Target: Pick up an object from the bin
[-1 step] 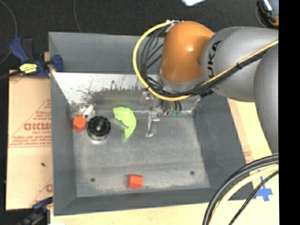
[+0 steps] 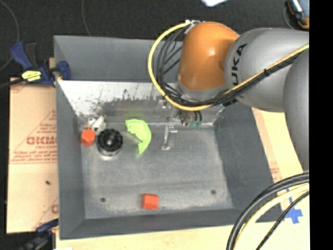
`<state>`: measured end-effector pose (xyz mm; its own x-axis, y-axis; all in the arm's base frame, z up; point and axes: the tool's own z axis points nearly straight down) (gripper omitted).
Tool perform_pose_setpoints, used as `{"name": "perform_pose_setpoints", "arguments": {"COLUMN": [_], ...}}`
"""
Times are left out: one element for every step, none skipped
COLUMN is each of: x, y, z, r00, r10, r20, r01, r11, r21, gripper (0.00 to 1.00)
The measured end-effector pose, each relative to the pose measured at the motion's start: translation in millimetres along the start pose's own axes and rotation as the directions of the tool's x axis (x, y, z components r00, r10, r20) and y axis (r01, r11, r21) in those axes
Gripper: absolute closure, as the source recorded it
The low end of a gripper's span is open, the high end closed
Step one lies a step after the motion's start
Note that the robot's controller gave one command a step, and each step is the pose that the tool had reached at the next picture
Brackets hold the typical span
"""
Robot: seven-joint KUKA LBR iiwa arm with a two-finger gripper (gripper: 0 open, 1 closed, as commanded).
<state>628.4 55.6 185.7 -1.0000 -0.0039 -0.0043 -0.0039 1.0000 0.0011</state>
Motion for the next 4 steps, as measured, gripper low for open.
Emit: {"name": "perform_pose_setpoints", "arguments": {"x": [7.6,11.2,16.8,-18.1], "y": [1,7,5,6], "z": [86,94,111,113], "r00": [0.991,1.0,0.988,0.926], "r10": [-0.136,-0.012,-0.156,-0.378], "r20": [-0.003,0.001,-0.001,0.005], "r01": [0.136,0.012,0.156,0.378], "r11": [0.991,1.0,0.988,0.926], "r21": [0.001,-0.001,0.001,0.002], "gripper": [0.0,0.0,0.0,0.0]}}
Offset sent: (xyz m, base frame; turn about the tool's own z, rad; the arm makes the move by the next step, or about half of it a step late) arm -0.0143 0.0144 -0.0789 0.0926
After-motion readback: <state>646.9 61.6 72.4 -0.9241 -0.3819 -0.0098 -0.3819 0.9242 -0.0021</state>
